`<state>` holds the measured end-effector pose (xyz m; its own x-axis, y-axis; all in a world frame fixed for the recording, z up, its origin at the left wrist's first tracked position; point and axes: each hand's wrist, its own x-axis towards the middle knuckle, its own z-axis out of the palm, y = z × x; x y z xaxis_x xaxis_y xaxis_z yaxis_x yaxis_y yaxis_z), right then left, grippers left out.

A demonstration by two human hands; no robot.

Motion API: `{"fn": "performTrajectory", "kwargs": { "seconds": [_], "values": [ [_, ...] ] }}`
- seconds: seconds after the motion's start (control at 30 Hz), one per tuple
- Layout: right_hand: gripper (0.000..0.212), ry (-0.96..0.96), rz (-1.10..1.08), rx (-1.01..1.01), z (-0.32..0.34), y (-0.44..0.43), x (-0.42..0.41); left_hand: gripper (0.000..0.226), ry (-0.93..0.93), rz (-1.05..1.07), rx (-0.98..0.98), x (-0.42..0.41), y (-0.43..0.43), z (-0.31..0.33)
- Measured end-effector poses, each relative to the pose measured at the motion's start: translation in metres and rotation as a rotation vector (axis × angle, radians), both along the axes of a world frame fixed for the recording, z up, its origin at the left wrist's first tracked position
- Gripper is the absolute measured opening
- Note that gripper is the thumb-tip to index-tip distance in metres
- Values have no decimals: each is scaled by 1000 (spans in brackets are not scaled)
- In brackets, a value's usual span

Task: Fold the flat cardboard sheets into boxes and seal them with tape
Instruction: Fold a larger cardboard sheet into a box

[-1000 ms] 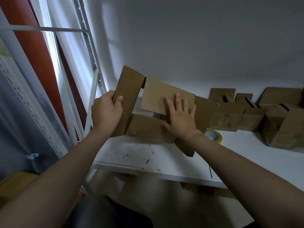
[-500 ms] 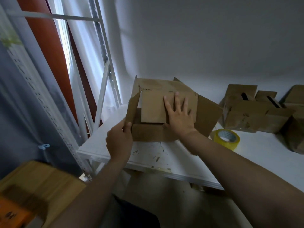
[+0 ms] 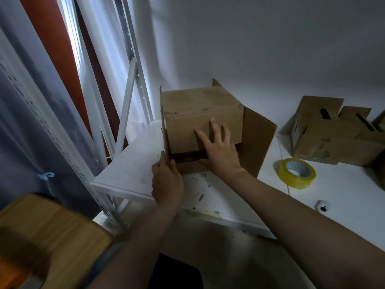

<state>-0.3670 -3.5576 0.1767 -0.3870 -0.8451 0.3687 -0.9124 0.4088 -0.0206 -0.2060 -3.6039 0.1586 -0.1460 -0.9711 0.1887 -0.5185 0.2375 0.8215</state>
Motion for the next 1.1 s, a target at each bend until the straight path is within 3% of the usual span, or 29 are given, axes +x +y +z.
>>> {"fn": "performTrajectory", "kwargs": {
  "seconds": [0.07, 0.17, 0.3, 0.43, 0.53, 0.67, 0.73, 0.8, 0.97, 1.1],
  "values": [
    [84, 41, 1, -25, -1, -9, 0, 53, -56, 40, 1, -6, -1, 0],
    [70, 62, -18, -70, -6, -21, -2, 48, 132, -56, 67, -13, -2, 1],
    [66, 12, 26, -129, -12, -27, -1, 56, 202, -163, 104, -26, -12, 0],
    [76, -120, 108, -155, -9, -10, 8, 63, 166, -213, 117, -37, -21, 3],
    [75, -184, 145, -204, -3, 17, 23, 57, 82, -210, 104, -41, -22, 1],
    [62, 23, 58, -348, 11, 55, 37, 41, 38, -138, 112, -45, -15, 4],
    [65, 7, -14, -417, 22, 68, 33, 27, 14, -102, 94, -45, -12, 9],
    [69, -93, -74, -534, 32, 80, 24, 23, -26, -65, 58, -43, -12, 15],
    [70, -497, -117, -938, 31, 99, -18, 53, 2, -4, 50, -37, -22, 30],
    [61, -826, -227, -884, 18, 91, -48, 70, 38, 29, 90, -33, -34, 32]
  ]
}}
